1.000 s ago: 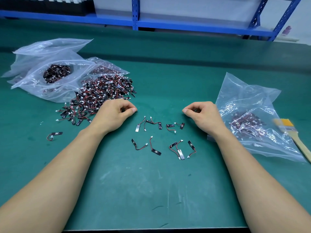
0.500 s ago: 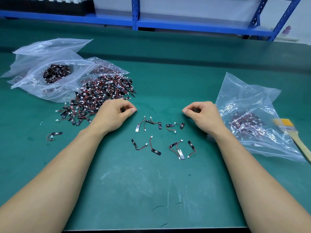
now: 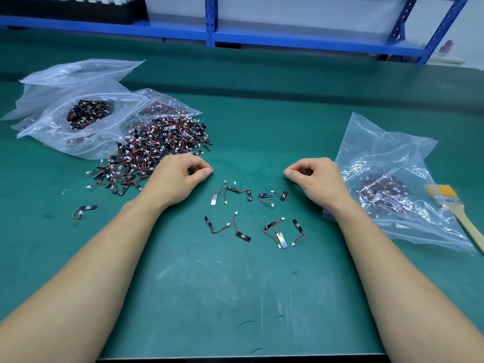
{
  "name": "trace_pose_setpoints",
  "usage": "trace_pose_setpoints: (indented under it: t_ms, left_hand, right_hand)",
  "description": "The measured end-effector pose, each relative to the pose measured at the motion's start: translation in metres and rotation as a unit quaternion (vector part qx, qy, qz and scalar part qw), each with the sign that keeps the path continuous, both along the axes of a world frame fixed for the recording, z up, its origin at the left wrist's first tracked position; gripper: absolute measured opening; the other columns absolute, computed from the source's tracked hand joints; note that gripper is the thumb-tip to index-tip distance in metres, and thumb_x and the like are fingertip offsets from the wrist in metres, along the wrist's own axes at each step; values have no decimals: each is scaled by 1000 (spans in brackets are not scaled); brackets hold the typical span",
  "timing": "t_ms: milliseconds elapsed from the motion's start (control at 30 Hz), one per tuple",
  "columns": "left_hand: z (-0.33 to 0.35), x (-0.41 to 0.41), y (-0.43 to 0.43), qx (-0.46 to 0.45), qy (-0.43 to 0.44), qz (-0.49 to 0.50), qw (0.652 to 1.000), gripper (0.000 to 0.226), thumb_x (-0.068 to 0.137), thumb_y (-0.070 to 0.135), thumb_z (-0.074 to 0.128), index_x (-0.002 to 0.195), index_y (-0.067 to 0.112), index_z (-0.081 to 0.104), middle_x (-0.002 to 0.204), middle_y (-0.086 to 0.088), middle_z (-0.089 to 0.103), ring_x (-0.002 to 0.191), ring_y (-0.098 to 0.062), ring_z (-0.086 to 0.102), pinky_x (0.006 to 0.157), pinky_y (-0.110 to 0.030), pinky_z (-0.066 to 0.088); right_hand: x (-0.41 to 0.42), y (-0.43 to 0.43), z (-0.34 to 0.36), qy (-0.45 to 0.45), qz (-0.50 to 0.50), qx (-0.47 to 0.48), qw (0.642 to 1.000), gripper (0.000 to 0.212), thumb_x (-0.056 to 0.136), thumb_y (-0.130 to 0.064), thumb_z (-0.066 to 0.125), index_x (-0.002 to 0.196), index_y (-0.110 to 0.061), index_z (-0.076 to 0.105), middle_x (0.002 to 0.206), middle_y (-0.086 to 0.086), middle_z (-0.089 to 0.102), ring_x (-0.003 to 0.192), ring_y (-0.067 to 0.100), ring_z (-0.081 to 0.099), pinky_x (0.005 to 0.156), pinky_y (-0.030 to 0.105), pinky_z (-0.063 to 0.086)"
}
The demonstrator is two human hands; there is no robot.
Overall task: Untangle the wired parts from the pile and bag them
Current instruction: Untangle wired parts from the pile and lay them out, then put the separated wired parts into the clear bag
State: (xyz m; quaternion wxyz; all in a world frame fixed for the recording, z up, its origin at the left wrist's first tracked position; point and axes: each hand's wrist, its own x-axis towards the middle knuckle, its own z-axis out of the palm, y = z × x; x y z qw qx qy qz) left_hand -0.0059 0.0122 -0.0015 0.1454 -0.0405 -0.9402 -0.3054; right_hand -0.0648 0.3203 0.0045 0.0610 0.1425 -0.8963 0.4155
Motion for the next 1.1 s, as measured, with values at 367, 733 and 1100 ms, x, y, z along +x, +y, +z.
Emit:
trace_pose_setpoints:
  t_ms: [367, 733, 1100]
  left_hand:
    - [-1, 0, -1, 9, 1, -2, 1000, 10, 93, 27, 68, 93, 24, 77, 74, 17, 62, 62, 8, 49, 61, -20, 36]
    - [-1, 0, 0, 12, -4, -3, 1000, 9, 93, 28, 68, 93, 26, 76, 77, 17, 64, 64, 10, 51, 62, -18, 36]
    - [4, 2, 8, -17, -9, -32, 999, 35, 95, 53, 54, 97, 25, 74, 86, 10, 65, 82, -12, 57, 73, -32, 43]
  right_hand:
    - [1, 0, 2, -1, 0, 2, 1000, 22, 87, -26, 73, 67, -36, 71, 66, -27, 67, 60, -5, 55, 57, 5, 37]
    - [13, -5, 9, 35, 5, 13, 999, 14, 87, -24, 72, 74, -29, 74, 67, -34, 63, 58, -2, 52, 61, 17, 37]
    - [41, 68, 77, -102, 68, 252, 960, 62, 41, -59, 93, 96, -45, 68, 92, -26, 62, 81, -7, 53, 60, 8, 38]
